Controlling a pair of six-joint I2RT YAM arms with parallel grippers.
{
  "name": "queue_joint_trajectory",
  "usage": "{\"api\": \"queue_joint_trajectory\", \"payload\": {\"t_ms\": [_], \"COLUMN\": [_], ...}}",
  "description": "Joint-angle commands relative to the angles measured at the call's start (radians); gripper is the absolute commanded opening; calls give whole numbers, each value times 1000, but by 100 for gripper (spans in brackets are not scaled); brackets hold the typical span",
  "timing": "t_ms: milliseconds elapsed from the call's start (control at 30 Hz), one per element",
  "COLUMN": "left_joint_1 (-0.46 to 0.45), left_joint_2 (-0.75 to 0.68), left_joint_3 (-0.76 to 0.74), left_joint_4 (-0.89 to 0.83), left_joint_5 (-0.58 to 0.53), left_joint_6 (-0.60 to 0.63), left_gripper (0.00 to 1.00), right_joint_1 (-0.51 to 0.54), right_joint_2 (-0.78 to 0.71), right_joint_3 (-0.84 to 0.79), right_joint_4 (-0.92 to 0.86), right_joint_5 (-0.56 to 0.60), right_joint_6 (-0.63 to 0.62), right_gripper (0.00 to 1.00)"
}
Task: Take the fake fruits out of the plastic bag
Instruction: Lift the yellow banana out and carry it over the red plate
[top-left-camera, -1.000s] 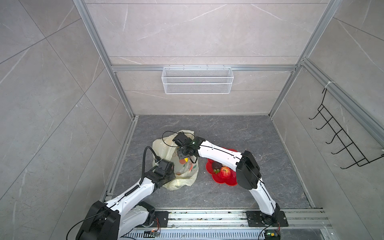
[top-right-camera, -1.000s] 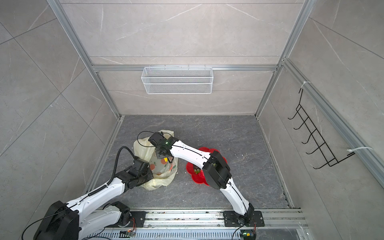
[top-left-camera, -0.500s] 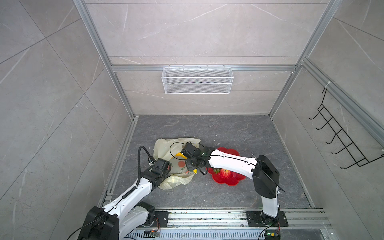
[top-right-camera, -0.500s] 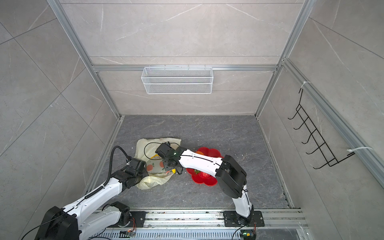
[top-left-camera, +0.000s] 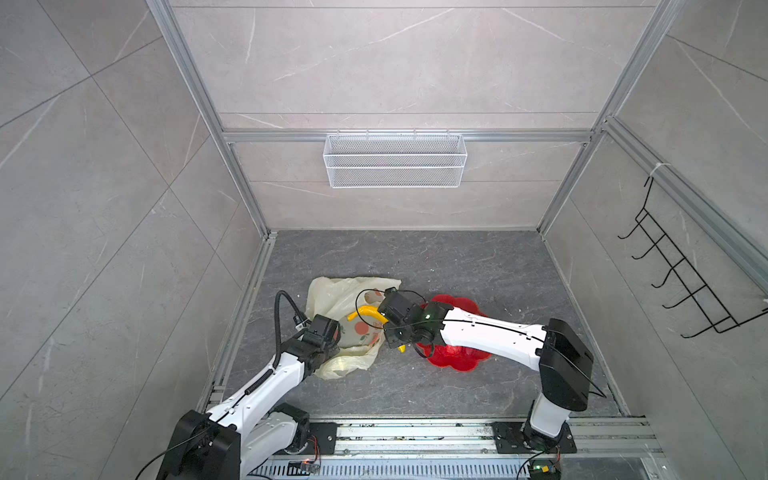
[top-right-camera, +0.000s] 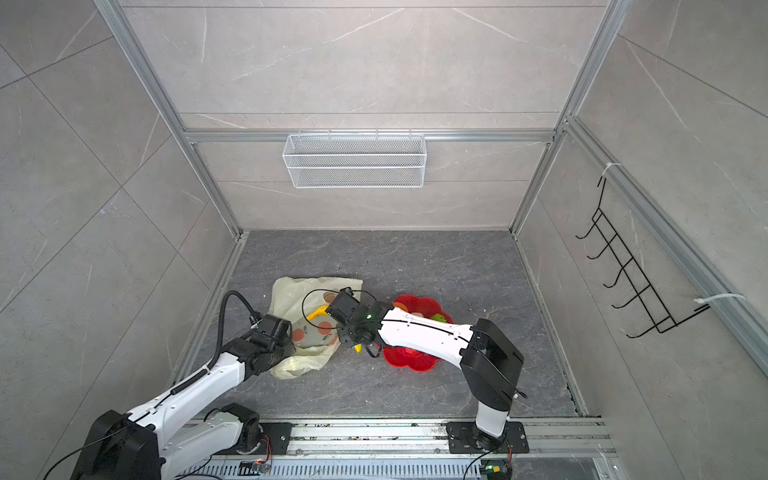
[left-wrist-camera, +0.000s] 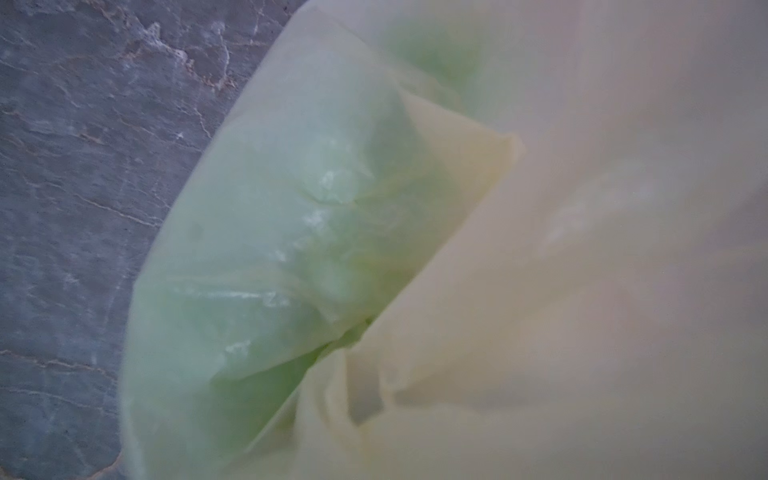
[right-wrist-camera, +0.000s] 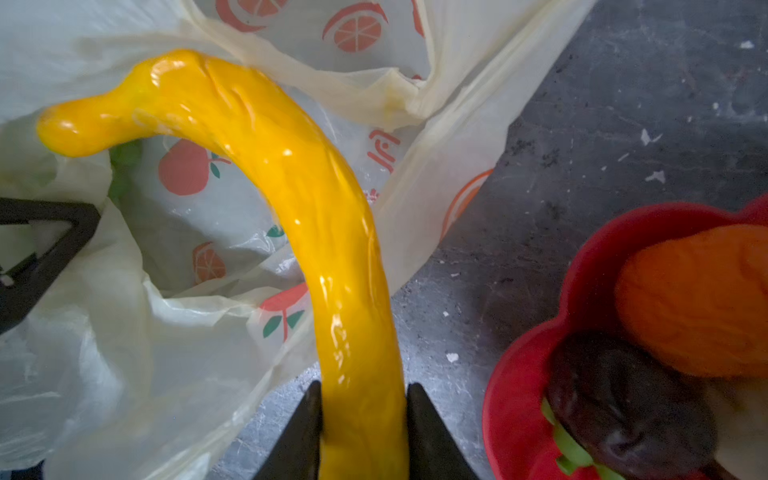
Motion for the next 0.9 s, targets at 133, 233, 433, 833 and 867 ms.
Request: {"api": "queue_joint_trajectory", "payload": {"t_ms": [133, 233, 433, 833, 867], "left_joint_1": [13, 14, 17, 21, 22], "left_joint_2": [-9, -10, -18, -45, -49], "left_joint_3": [2, -3, -8, -27, -28], "left_joint_4": [-10, -3, 7, 18, 18], "left_joint_5": [-26, -19, -17, -2, -2], "left_joint_6": [-13, -9, -6, 0, 1], "left_gripper": [11, 11, 11, 11, 11], "right_joint_1": [-16, -36, -128, -388, -393], "right_joint_2": [-190, -284, -435, -420, -422], "right_joint_3": [-134, -200, -258, -252, -261], "right_joint_4": [17, 12, -105, -243, -232], "right_joint_5": [-16, -6, 52, 43, 20], "right_joint_6": [-31, -37, -73, -142, -143], "right_gripper": [34, 34, 35, 34, 33]}}
